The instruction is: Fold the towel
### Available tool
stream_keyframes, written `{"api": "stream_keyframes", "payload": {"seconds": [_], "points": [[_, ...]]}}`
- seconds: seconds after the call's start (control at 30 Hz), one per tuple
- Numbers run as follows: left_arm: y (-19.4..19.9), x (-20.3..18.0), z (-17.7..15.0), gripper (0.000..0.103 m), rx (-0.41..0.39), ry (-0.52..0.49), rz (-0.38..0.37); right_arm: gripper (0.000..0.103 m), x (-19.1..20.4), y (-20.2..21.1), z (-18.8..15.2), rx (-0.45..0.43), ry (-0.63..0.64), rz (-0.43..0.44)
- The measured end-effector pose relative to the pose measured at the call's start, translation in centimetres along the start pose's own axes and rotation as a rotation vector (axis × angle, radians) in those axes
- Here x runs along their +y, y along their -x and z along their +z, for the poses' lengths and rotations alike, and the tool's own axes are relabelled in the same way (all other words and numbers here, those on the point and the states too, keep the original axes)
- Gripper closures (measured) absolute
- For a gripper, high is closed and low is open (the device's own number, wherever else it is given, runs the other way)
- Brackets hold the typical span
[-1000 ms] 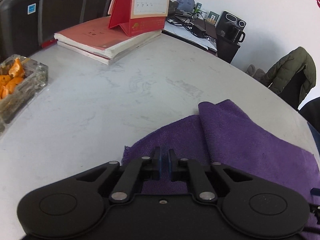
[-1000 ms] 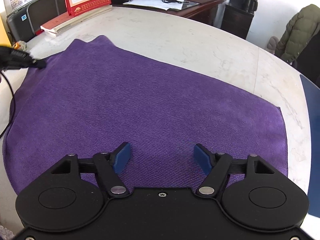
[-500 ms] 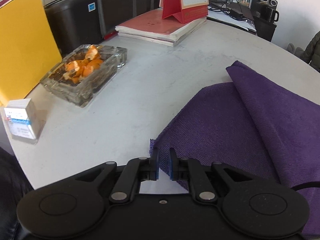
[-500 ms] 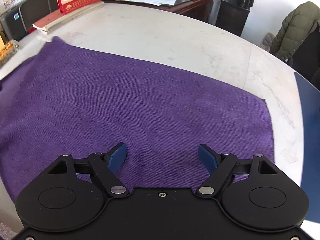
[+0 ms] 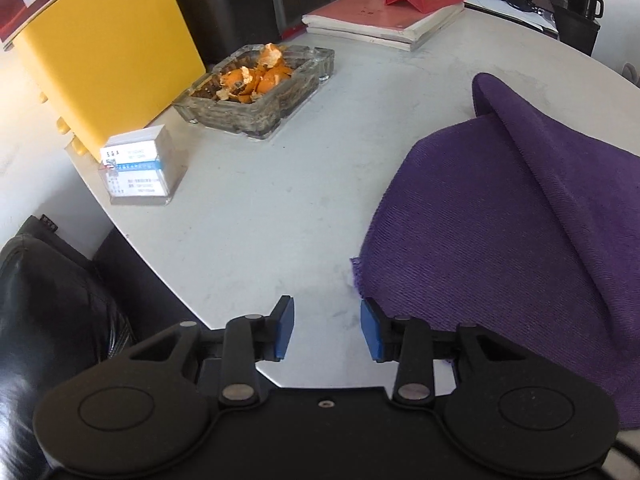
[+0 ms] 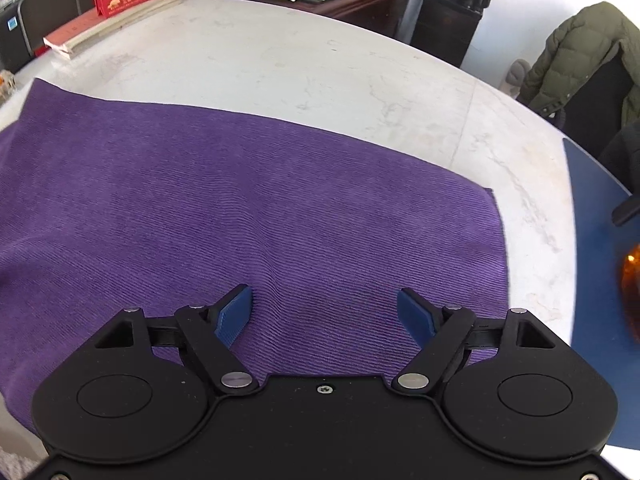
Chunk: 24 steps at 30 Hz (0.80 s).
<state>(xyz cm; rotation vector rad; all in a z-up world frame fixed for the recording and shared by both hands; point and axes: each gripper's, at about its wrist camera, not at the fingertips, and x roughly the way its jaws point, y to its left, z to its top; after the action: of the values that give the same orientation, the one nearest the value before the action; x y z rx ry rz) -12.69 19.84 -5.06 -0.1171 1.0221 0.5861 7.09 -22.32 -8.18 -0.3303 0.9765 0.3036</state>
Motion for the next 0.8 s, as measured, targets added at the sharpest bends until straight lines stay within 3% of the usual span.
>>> {"api": "stream_keyframes", "payload": {"seconds": [0.13,0.2,0.37,0.57,0.67,0.8], "points": [[2.3,-0.1,1.6,0.068,-0.108,-0.032,-0.006,0.026,0.7,0.6,0.5,0.019,0.064,-0.054],[2.7,-0.8,2.9,0.068,-0.162,-0.064,-0.040,0.026,1.7,1.5,1.4,-0.028,0.110,-0.044],[0.6,-4.5,6.4,0.068,-0.219,-0.146,-0.175,0.026,8.7,3.9,7.1,-0.219,0.334,0.164],[-3.8,-7.7,8.0,0.068,-0.181,-0.206,-0.224,0.028,18.6,1.7,10.8,-0.269,0.649,0.372],[-5.1,-7.9,7.6,0.068,-0.156,-0.208,-0.201,0.033,21.7,-0.9,11.4,-0.222,0.730,0.379],[-5.2,-6.7,6.4,0.068,-0.146,-0.195,-0.205,0.036,21.2,-2.9,10.0,-0.186,0.753,0.358]]}}
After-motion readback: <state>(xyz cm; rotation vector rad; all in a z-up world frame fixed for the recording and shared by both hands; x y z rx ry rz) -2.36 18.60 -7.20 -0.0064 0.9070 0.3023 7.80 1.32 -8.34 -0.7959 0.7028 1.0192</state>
